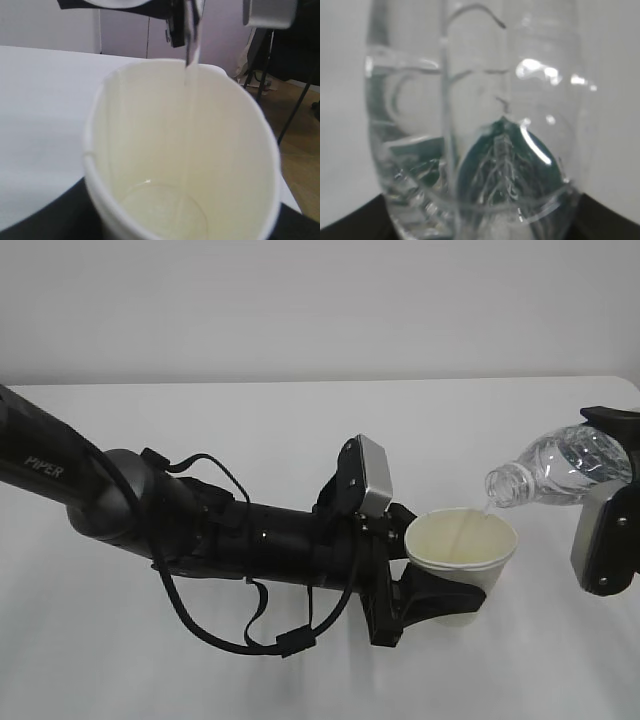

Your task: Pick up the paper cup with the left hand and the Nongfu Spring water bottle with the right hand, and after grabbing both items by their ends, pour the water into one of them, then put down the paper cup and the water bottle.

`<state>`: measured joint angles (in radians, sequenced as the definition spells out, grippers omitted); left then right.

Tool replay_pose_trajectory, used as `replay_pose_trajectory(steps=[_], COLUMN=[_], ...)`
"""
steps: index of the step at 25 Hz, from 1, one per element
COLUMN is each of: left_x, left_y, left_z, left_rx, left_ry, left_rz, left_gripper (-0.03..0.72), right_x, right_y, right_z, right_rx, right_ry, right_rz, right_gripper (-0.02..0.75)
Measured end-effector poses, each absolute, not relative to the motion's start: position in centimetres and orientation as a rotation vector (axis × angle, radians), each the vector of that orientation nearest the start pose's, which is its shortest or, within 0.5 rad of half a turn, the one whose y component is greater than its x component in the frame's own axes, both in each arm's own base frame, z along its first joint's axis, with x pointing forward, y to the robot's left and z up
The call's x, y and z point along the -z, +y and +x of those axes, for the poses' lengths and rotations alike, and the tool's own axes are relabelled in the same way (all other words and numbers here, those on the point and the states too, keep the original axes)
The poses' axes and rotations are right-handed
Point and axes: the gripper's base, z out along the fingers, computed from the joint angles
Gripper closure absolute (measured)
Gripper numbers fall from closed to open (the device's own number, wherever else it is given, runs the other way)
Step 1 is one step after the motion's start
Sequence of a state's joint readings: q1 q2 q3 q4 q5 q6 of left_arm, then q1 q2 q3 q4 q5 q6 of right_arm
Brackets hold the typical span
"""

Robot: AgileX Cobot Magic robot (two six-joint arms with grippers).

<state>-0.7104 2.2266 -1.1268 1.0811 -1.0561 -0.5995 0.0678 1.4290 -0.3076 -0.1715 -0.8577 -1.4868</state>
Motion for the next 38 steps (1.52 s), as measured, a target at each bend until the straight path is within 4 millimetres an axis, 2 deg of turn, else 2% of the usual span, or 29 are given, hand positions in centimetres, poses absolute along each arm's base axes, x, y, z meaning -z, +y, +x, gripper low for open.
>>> replay_pose_trajectory(steps=[38], left_x=[-10.17], left_y=[-31.99], left_z=[26.45], left_rx=[1.201], left_ry=[1.422], left_rz=[1.344], left_gripper=[0.256], right_x=[-18.72], right_y=[2.76], right_z=[23.28], right_rx=[0.985], right_ry=[1.176], right_rz=[-1.445], right_gripper=[0.308])
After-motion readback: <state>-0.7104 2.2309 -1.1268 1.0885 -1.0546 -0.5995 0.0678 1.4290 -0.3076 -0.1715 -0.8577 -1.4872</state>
